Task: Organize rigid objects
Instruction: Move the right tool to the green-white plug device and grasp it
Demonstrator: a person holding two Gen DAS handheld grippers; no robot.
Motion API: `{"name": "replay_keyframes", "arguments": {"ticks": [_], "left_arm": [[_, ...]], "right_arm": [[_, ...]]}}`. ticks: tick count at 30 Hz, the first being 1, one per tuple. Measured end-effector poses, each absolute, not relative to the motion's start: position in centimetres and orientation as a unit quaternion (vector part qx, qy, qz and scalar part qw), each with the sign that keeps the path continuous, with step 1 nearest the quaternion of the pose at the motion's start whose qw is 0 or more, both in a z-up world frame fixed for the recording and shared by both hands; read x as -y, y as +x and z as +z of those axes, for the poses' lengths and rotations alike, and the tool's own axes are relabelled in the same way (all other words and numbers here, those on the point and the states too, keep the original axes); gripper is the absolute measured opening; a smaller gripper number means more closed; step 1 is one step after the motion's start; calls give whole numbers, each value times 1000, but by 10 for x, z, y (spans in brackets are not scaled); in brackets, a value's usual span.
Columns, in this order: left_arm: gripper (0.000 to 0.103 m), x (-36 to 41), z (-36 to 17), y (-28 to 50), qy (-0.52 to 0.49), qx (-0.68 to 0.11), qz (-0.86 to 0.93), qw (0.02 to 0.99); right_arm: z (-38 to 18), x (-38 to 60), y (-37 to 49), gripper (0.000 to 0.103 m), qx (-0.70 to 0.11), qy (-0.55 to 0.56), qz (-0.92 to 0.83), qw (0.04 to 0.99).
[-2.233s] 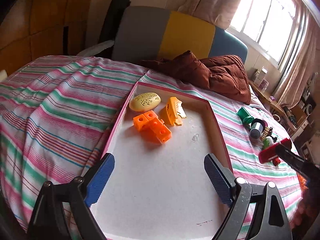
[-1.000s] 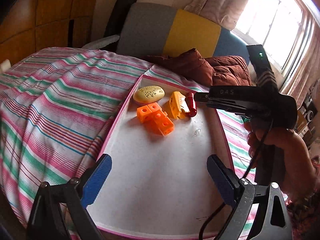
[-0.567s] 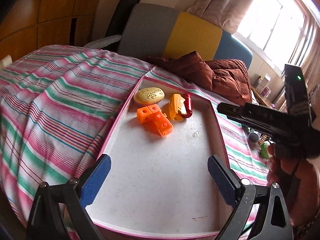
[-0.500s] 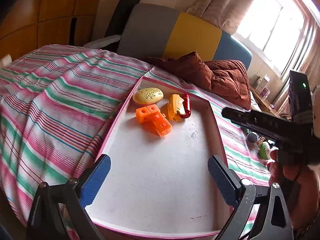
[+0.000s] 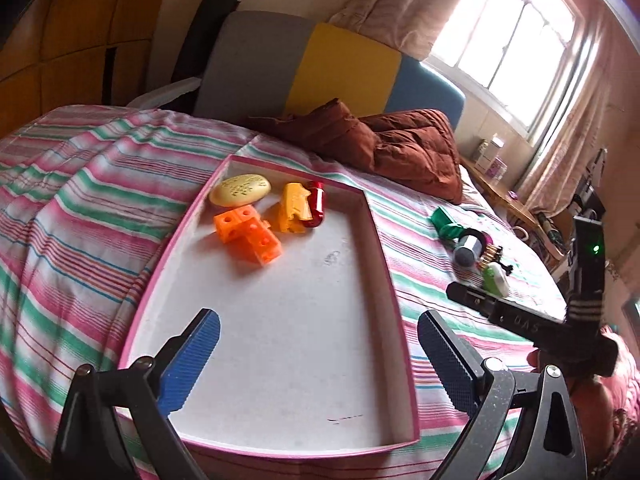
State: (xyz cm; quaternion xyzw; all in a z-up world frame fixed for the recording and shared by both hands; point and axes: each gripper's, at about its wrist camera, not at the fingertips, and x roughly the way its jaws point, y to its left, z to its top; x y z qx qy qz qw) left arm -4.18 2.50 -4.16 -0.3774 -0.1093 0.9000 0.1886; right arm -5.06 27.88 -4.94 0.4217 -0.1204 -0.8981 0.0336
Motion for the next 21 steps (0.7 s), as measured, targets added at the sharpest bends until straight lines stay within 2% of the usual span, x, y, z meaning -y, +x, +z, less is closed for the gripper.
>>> {"name": "replay_keyframes", "arguments": {"ticks": [14, 21], "left_arm": [[102, -71, -31, -10, -361, 56, 894, 259], [102, -85, -29, 3, -359, 39, 892, 273]], "right_arm": [[-80, -357, 13, 37, 165, 423, -890, -47], [-61, -429, 3, 40, 223, 368, -896, -110]]}}
